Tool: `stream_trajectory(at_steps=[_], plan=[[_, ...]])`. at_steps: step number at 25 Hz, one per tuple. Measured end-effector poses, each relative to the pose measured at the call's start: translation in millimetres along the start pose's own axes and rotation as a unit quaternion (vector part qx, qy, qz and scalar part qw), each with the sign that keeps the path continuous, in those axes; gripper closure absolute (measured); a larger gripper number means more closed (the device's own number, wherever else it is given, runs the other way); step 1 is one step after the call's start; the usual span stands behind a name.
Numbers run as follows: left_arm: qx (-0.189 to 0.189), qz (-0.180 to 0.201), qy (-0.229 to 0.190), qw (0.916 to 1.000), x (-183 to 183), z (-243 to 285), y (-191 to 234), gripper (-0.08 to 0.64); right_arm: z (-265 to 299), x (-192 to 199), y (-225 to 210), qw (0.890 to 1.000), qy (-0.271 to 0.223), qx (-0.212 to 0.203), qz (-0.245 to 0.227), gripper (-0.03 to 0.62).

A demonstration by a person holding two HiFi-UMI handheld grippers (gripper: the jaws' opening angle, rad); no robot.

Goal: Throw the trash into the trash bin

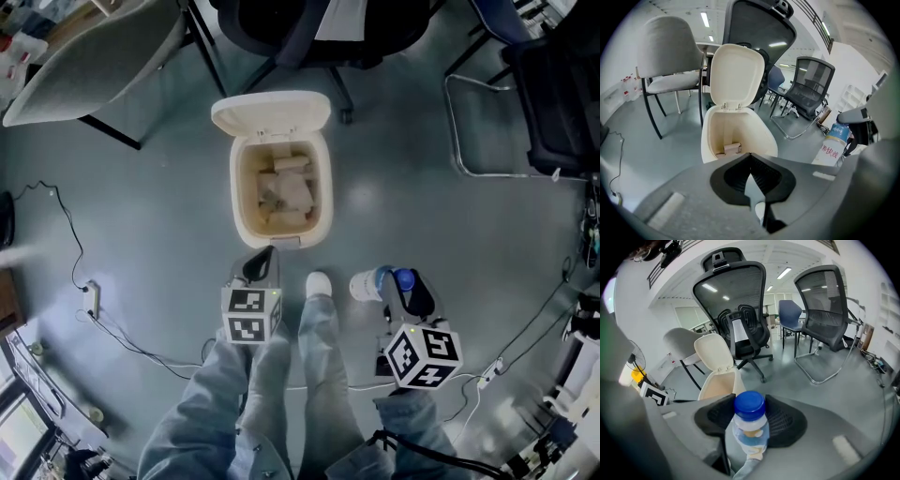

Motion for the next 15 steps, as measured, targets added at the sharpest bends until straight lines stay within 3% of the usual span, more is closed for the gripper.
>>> stream_trajectory(at_steps=[9,15], plan=[[-0.031,-0.01,-0.057,0.9979,-44,-54,27,0.551,-16,-26,43,0.999,-0.018,-0.025,-0.017,0.391],[-0.068,-0.031,-0.107,0.9915,-76,-106,50,0.551,-21,-61,88,0.997,-0.038,-0.059,-0.044,0.391]])
Point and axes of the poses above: the fingertips, and each gripper's own axes: z forward along the fingers, y to its left, x out of its underside, the point moved 3 cm from there along -z, backward along the fingers, and after that the axes turned 7 degrees about -y, right-handed, at the moved point
